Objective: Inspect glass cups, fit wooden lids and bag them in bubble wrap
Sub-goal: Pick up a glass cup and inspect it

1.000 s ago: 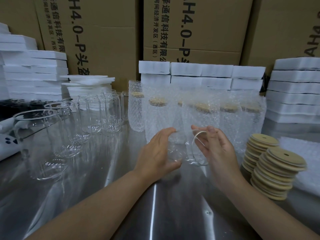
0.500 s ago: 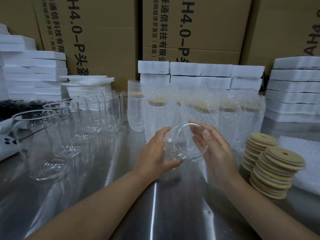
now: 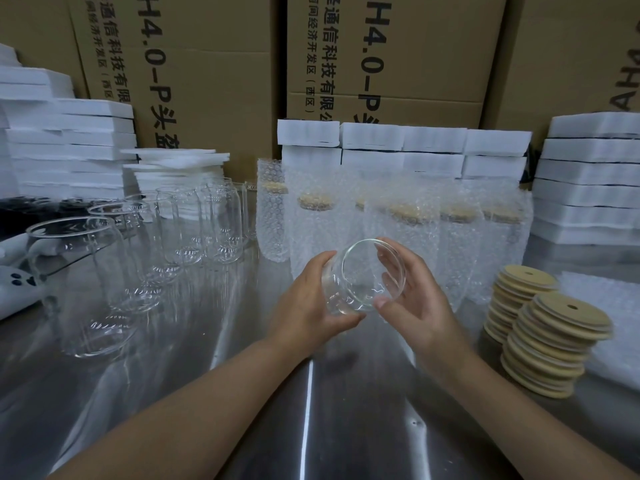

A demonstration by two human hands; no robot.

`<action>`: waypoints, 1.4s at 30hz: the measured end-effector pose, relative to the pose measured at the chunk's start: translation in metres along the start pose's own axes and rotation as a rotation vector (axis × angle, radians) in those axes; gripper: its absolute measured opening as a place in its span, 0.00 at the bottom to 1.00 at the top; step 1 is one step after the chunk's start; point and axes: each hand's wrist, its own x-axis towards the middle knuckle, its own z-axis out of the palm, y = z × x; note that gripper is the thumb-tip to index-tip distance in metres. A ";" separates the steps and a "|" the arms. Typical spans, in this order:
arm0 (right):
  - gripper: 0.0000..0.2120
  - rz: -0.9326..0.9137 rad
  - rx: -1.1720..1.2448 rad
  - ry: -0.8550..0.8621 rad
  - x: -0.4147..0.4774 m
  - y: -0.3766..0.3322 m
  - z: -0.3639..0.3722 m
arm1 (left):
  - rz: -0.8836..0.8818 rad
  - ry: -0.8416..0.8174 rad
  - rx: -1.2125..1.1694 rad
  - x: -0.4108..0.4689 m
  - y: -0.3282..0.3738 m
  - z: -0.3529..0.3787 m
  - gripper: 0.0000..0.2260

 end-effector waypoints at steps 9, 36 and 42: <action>0.30 -0.004 -0.106 0.100 0.001 -0.001 0.003 | -0.067 -0.038 0.015 -0.003 0.013 -0.005 0.38; 0.36 -0.038 -0.380 0.023 -0.004 0.001 0.005 | -0.903 -0.428 -1.286 0.003 0.023 -0.008 0.40; 0.37 -0.021 -0.380 0.081 -0.005 0.001 0.005 | -0.867 -0.523 -1.220 0.002 0.025 -0.008 0.34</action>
